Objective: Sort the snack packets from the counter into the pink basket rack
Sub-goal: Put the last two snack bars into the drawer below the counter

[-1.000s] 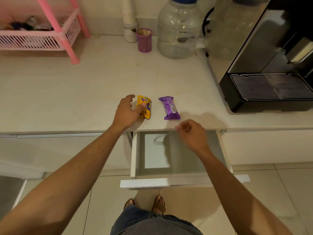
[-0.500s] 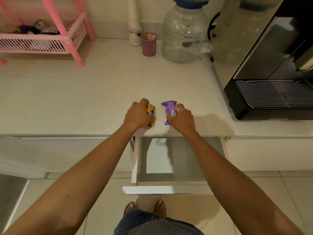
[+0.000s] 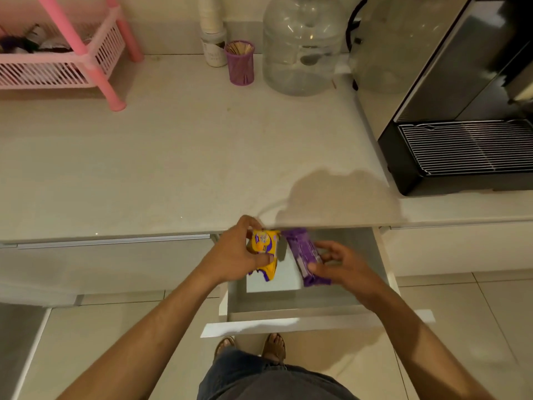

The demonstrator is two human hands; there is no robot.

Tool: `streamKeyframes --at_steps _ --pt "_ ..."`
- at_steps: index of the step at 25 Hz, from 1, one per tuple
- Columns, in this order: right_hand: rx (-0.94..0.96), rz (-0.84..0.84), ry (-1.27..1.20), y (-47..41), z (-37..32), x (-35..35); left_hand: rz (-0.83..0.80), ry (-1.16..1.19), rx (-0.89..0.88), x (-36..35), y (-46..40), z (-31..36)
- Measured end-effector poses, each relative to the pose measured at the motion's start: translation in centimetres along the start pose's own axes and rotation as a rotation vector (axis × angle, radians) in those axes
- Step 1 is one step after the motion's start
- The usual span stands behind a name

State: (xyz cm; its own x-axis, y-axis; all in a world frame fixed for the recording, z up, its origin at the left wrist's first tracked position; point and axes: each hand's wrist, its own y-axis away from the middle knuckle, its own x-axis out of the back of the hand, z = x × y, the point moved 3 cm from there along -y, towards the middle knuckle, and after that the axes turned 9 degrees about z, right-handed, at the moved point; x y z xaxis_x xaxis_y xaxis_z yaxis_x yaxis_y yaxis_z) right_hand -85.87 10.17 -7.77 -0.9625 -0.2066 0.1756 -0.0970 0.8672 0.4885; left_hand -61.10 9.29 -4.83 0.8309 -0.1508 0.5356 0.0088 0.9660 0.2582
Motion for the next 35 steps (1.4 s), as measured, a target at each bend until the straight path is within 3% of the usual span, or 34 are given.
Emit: streamKeyframes --at_steps 4,13,18,22,35 --pt "-0.187 -0.058 0.078 -1.5 3.3 0.2 -0.120 -0.076 0.101 -2.5 -0.4 -3.1" --pt "-0.305 0.110 0.474 -9.4 7.0 -0.9 -0.255 -0.333 0.325 -9.4 -6.1 -8.7" --pt "-0.291 0.114 0.704 -12.1 9.1 -1.6 -0.235 -0.328 0.365 -11.8 -7.9 -11.1" --pt "-0.336 0.093 0.727 -13.8 11.3 -2.3 -0.160 -0.358 0.364 -13.5 -8.8 -12.4" --pt "-0.368 0.060 0.836 -14.7 13.4 -2.6 -0.152 -0.312 0.374 -14.3 -8.8 -11.6"
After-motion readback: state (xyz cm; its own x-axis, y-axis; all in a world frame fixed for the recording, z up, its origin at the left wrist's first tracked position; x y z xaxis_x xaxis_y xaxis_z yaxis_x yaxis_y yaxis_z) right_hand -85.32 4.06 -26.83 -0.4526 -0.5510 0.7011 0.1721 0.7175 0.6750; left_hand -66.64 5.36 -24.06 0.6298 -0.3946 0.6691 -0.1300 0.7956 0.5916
